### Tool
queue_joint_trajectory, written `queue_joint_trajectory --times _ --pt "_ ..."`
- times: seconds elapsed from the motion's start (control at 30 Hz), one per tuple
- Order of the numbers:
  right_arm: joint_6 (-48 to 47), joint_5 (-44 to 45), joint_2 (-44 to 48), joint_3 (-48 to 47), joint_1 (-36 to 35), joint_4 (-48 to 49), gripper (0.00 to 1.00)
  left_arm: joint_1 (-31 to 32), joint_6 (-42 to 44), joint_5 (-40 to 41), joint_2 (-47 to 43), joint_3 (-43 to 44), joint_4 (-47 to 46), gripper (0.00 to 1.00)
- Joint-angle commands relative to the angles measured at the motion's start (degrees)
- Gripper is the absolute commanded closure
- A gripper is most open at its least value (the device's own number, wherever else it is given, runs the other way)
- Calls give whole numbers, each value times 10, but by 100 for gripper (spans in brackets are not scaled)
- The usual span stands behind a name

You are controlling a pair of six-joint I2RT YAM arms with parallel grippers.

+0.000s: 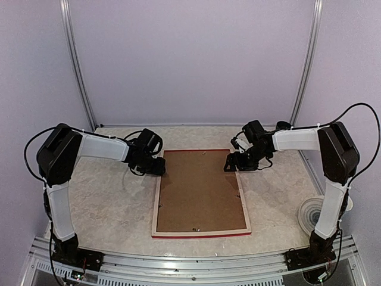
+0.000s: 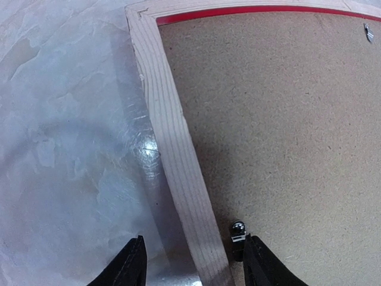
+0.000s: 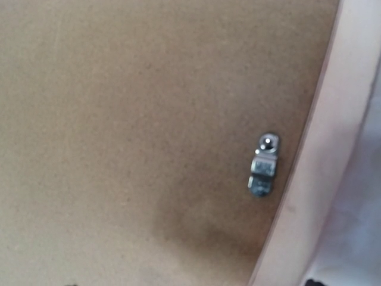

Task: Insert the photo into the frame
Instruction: Press the fastener onto the backboard.

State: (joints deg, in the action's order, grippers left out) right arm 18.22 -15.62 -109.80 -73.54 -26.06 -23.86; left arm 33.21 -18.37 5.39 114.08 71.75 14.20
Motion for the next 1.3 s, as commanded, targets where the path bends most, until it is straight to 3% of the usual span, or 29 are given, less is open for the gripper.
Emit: queue_joint_trajectory --times 0.0,0.57,0.97,1.27 --pt "-4 -5 -6 6 3 2 19 -3 6 39 10 9 40 47" --pt "-4 -10 -9 3 3 3 19 18 11 85 31 27 44 58" --pt "-4 -12 -7 5 3 4 19 19 -10 125 -65 -25 -21 54" --pt "-4 -13 -5 6 3 4 19 17 14 51 -55 -10 -21 39"
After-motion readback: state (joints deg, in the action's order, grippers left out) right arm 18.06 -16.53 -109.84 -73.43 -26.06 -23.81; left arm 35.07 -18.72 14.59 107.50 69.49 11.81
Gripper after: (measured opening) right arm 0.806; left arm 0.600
